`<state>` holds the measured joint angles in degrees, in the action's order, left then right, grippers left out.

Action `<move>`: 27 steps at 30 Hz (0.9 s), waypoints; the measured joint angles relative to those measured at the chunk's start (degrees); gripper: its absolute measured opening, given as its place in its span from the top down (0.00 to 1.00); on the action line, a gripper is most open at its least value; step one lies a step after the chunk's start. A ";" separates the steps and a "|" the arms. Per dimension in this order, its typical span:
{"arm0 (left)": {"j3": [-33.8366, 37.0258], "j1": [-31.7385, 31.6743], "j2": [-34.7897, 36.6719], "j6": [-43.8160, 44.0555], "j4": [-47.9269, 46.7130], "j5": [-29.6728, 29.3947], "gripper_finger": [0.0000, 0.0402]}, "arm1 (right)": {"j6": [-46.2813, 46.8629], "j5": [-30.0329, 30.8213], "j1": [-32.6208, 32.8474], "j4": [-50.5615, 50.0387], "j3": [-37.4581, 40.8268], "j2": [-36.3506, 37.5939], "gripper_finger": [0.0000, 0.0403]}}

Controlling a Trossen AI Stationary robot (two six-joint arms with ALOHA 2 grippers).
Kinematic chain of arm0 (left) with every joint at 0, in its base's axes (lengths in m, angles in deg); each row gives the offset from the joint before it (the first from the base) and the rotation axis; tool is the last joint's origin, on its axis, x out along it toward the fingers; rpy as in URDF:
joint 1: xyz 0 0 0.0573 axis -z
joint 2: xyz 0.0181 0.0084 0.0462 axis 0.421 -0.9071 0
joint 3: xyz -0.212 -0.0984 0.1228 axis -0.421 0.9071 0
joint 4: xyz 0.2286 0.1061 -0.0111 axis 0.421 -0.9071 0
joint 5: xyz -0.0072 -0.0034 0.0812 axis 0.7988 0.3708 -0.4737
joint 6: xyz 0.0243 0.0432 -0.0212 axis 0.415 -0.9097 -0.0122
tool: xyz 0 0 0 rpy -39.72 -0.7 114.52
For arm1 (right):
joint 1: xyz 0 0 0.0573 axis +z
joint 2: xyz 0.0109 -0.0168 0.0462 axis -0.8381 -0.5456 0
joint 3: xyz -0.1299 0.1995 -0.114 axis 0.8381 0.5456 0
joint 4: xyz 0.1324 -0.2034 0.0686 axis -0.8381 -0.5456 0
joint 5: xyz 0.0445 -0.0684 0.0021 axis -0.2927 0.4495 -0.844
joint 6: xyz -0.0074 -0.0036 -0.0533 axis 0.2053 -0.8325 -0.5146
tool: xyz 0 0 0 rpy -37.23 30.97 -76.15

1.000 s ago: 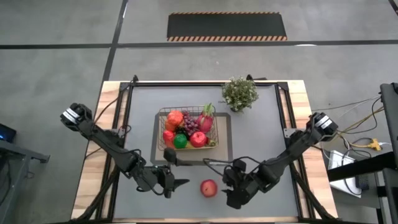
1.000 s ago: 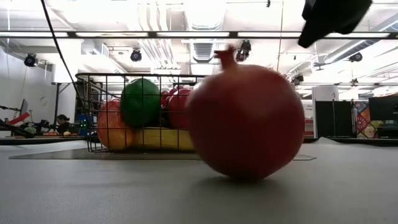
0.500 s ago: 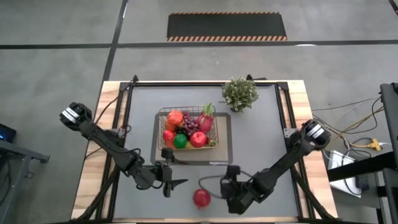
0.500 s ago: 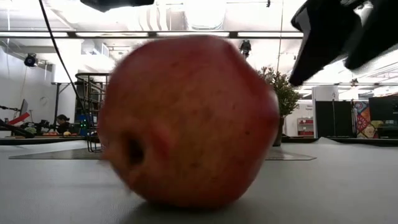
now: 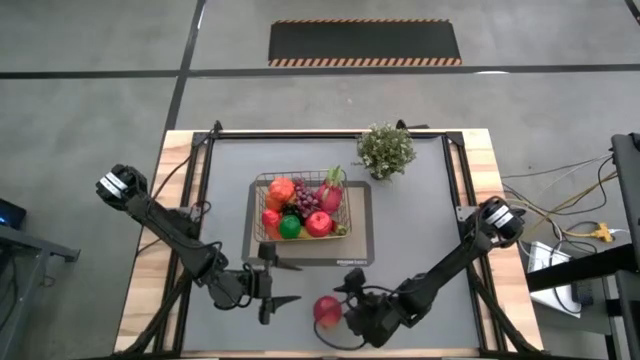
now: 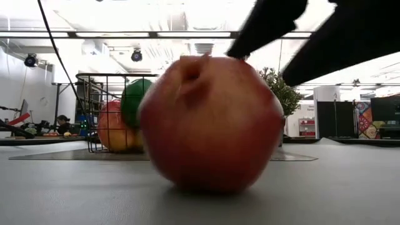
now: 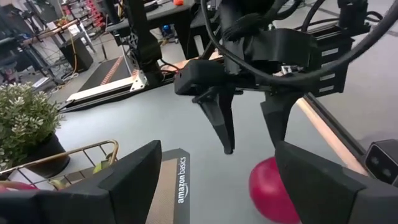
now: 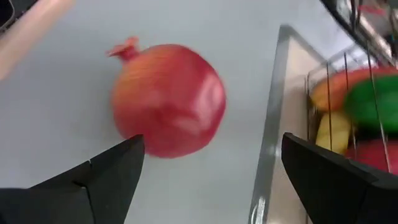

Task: Build produce basket
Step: Put the pomegranate into the wire basket

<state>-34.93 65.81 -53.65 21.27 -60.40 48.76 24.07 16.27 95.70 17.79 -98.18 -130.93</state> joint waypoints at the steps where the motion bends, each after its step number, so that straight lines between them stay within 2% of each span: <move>1: 0.00 0.12 0.00 0.00 0.00 -0.02 0.27 | -1.94 -0.81 -0.52 1.23 -0.02 -0.37 0.11; 5: 0.00 1.02 -0.02 0.33 -0.04 -0.31 0.27 | -5.12 -8.38 -3.06 4.84 -0.02 -1.84 0.11; 8: 0.00 3.22 -0.02 1.82 -0.67 -0.24 0.27 | -4.81 -11.52 -4.83 6.51 -0.05 -2.01 0.11; 15: 0.33 8.81 -2.02 13.36 -3.59 -0.69 0.27 | -2.81 -12.09 -7.15 9.12 -0.07 -2.05 0.11; 25: -0.25 9.57 -10.78 22.85 -2.67 -0.26 0.27 | -2.69 -11.89 -7.81 9.87 -0.07 -2.02 0.11; 27: -0.68 9.59 -12.60 22.88 -0.01 -0.18 0.27 | -3.06 -11.91 -7.81 9.29 -0.07 -1.61 0.11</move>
<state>-35.62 75.40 -66.25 44.15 -60.42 48.58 21.01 4.36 87.90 27.08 -98.25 -132.54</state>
